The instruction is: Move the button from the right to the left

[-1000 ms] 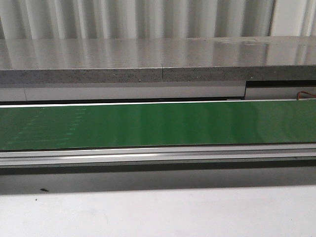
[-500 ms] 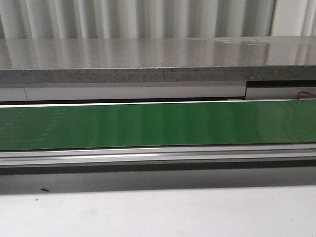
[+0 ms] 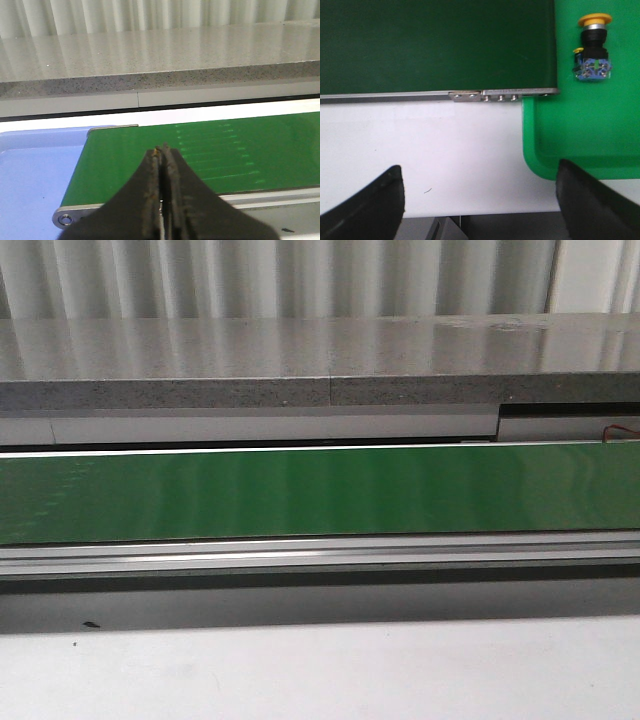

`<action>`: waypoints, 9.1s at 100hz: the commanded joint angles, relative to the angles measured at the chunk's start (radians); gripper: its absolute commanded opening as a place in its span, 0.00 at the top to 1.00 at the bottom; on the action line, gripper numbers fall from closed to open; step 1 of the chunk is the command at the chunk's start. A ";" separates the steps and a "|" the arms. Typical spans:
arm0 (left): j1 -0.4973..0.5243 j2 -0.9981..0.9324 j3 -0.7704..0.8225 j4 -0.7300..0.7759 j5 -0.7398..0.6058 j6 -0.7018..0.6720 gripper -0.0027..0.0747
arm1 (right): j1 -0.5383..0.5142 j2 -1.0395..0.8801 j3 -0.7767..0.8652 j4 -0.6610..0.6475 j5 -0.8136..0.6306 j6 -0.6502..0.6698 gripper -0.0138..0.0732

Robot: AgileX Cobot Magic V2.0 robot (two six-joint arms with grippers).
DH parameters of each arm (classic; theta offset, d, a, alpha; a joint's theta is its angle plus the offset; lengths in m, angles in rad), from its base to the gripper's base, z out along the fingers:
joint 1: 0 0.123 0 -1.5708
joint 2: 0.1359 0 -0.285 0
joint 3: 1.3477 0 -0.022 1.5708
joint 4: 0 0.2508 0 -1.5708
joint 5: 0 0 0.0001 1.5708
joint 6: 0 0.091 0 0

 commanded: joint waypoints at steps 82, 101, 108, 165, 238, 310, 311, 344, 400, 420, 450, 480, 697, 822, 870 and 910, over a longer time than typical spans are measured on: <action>0.001 -0.033 0.039 -0.009 -0.079 -0.010 0.99 | -0.396 0.611 -0.350 -0.042 -0.015 -0.052 0.14; 0.001 -0.033 0.039 -0.009 -0.079 -0.010 0.99 | -0.395 0.697 -0.351 -0.042 -0.064 -0.100 0.14; 0.001 -0.033 0.039 -0.009 -0.079 -0.010 0.99 | -0.395 0.724 -0.351 -0.042 -0.076 -0.116 0.14; 0.001 -0.033 0.039 -0.009 -0.079 -0.010 0.99 | -0.391 0.858 -0.351 -0.042 -0.168 -0.152 0.31; 0.001 -0.033 0.039 -0.009 -0.079 -0.010 0.99 | -0.288 0.593 -0.366 -0.011 -0.107 -0.083 0.69; 0.001 -0.033 0.039 -0.009 -0.079 -0.010 0.99 | -0.045 0.604 -0.355 0.117 -0.055 0.109 0.69; 0.001 -0.033 0.039 -0.009 -0.079 -0.010 0.99 | -0.045 0.611 -0.355 0.117 -0.055 0.110 0.69; 0.001 -0.033 0.039 -0.009 -0.079 -0.010 0.99 | -0.045 0.652 -0.362 0.113 -0.087 0.131 0.41; 0.001 -0.033 0.039 -0.009 -0.079 -0.010 0.99 | 0.128 0.433 -0.275 0.119 -0.223 -0.098 0.33; 0.001 -0.033 0.039 -0.009 -0.079 -0.010 0.99 | 0.204 0.307 -0.142 0.088 -0.321 -0.098 0.79; 0.001 -0.033 0.039 -0.009 -0.079 -0.010 0.99 | 0.254 0.087 0.054 0.075 -0.438 -0.098 0.92; 0.001 -0.033 0.039 -0.009 -0.079 -0.010 0.99 | 0.255 -0.219 0.273 0.074 -0.600 -0.098 0.92; 0.003 0.712 -0.679 -0.143 0.340 -0.010 0.12 | 0.255 -0.737 0.633 0.074 -0.819 -0.098 0.92; -0.306 1.575 -1.329 -0.397 0.725 -0.222 0.16 | 0.255 -0.737 0.633 0.074 -0.819 -0.098 0.92; -0.412 1.812 -1.546 -0.200 0.880 -0.474 0.16 | 0.255 -0.737 0.633 0.074 -0.819 -0.098 0.92; -0.427 1.858 -1.557 -0.078 0.925 -0.571 0.16 | 0.255 -0.737 0.633 0.074 -0.819 -0.098 0.92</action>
